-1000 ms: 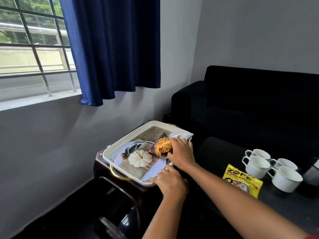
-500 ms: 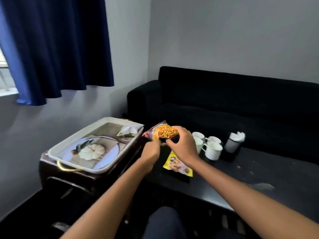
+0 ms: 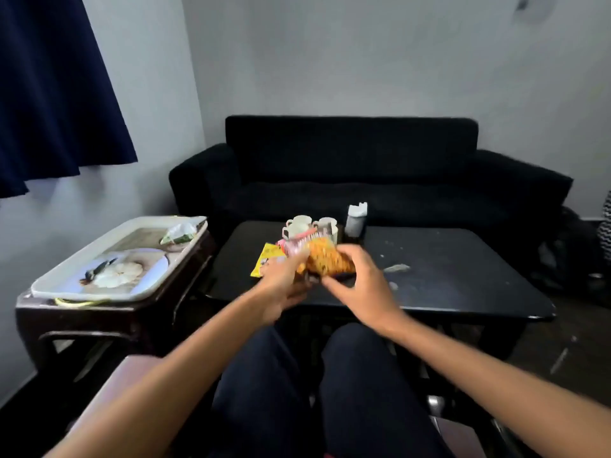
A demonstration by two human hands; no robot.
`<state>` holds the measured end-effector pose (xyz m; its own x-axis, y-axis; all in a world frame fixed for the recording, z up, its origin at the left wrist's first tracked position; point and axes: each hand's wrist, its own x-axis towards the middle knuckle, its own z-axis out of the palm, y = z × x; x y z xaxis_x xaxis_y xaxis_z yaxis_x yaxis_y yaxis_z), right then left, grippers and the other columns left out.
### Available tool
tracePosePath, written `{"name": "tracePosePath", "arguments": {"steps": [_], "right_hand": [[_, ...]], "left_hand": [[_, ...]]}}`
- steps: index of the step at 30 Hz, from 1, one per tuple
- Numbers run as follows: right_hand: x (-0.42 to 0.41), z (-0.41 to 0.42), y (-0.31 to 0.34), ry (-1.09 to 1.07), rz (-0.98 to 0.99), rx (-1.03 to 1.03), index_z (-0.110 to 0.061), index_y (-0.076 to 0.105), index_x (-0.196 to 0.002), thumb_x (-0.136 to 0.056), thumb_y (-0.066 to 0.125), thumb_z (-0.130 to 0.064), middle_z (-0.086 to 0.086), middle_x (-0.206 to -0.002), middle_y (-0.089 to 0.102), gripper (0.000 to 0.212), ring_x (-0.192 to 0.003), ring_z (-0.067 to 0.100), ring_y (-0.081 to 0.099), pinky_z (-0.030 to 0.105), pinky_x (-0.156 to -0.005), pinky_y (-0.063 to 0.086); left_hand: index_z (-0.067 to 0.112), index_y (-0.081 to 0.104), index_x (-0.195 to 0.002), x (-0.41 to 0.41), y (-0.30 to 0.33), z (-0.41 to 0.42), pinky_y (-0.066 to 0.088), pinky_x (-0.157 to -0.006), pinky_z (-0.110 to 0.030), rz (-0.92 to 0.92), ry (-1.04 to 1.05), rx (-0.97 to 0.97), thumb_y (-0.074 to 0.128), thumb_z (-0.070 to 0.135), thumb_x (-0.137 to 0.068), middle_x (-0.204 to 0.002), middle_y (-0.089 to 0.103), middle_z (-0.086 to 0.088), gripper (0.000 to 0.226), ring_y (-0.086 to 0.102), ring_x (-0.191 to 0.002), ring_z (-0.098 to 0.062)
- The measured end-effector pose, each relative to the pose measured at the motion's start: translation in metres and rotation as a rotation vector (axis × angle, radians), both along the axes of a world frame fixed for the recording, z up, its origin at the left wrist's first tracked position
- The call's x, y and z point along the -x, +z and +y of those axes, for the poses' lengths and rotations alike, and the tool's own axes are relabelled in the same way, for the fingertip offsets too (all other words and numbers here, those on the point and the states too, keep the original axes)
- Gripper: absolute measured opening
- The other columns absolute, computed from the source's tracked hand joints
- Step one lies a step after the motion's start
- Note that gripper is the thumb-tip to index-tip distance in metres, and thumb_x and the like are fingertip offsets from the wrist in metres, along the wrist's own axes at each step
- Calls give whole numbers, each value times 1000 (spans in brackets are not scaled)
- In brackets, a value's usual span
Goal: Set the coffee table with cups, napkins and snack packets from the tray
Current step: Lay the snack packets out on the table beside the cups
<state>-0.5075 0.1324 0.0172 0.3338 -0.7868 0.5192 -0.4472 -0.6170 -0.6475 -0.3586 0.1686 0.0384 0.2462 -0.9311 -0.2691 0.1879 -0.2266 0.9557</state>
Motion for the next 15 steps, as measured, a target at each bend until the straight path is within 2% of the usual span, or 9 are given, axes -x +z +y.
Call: {"name": "tracePosePath", "arguments": {"steps": [3,6,8,11,15], "right_hand": [[24,35,-8,109,-128,-248,-30,46,-115,-79,73,-28,-6,-116,56,46,-105,4,56,12,-86,44],[38,52,-14,189,-238,-534,-33,44,-117,-71,71,-46,-12,-114,61,54,-96,-12,59,2,-73,44],[40,56,-11,237,-307,-686,-31,45,-119,-67,70,-50,-11,-111,66,61,-94,-9,63,7,-72,48],[40,53,-5,248,-385,-770,-22,51,-119,-65,73,-44,-1,-110,70,62,-101,10,67,22,-85,51],[43,47,-1,213,-502,-830,-11,56,-116,-61,77,-34,7,-108,71,63,-104,21,66,38,-97,50]], "left_hand": [[24,61,-104,9,-8,30,47,-91,-38,-45,-78,-8,55,38,-90,-77,73,9,20,69,-75,-11],[24,64,-103,13,-16,48,51,-88,-37,-107,-175,-16,60,40,-89,-93,75,4,22,70,-87,-16],[26,63,-108,18,-16,56,53,-85,-33,-143,-225,1,61,42,-87,-101,74,5,26,69,-95,-15],[28,60,-113,24,-11,59,52,-80,-29,-201,-242,33,56,43,-91,-106,72,8,27,68,-97,-12],[31,65,-109,24,-7,60,50,-91,-33,-209,-251,55,40,49,-96,-104,73,10,33,70,-95,-12]]}}
